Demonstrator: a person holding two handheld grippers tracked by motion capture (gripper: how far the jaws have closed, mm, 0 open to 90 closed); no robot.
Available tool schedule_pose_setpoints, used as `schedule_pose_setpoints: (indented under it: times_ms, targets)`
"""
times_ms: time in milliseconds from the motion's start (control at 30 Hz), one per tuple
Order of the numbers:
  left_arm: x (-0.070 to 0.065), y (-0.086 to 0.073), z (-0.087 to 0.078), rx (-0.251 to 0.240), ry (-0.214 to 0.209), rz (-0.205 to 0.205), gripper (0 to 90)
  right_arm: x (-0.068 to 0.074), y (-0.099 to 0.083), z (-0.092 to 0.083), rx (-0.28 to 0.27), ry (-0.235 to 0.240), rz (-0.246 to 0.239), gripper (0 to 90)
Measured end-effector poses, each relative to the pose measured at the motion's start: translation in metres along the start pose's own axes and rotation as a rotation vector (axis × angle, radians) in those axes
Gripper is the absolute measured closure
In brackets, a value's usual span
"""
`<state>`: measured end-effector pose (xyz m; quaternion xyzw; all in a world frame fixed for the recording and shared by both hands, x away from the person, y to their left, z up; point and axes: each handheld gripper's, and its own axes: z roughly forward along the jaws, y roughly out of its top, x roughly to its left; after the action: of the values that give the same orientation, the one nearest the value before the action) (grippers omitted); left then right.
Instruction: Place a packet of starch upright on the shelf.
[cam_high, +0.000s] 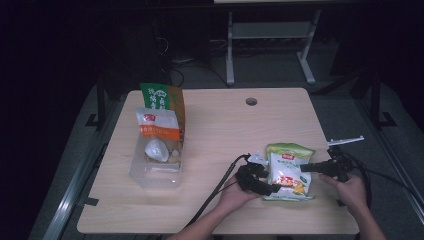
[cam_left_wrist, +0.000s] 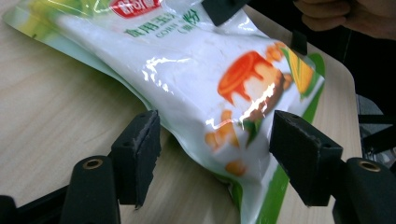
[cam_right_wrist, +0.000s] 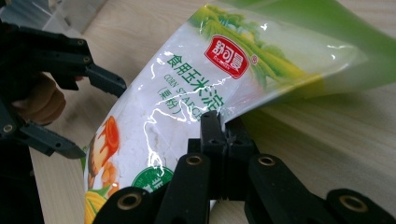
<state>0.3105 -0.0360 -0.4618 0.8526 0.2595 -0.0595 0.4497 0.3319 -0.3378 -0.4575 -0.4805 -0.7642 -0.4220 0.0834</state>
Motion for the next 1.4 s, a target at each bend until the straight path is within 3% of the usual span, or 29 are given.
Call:
schedule_pose_setpoints:
  times_ms: [267, 500, 633, 767, 1067, 1400]
  targets:
    - [0.008, 0.001, -0.004, -0.013, -0.017, -0.061, 29.3, 0.018, 0.003, -0.008, -0.055, 0.004, -0.074, 89.2]
    - [0.015, 0.003, -0.013, -0.086, -0.078, -0.139, 50.6, 0.034, 0.009, -0.012, -0.095, 0.032, -0.115, 89.3]
    - [0.017, 0.002, -0.020, -0.132, -0.091, -0.147, 66.4, 0.043, 0.013, -0.013, -0.113, 0.030, -0.141, 89.3]
    - [0.022, 0.002, -0.028, -0.174, -0.088, -0.159, 75.4, 0.056, 0.018, -0.014, -0.132, 0.013, -0.179, 89.3]
    - [0.027, 0.002, -0.058, -0.215, 0.059, -0.062, 82.0, 0.094, 0.040, -0.003, -0.164, -0.024, -0.304, 89.0]
    - [0.022, -0.007, -0.072, -0.204, 0.168, 0.027, 83.4, 0.101, 0.044, 0.020, -0.076, -0.041, -0.368, 88.2]
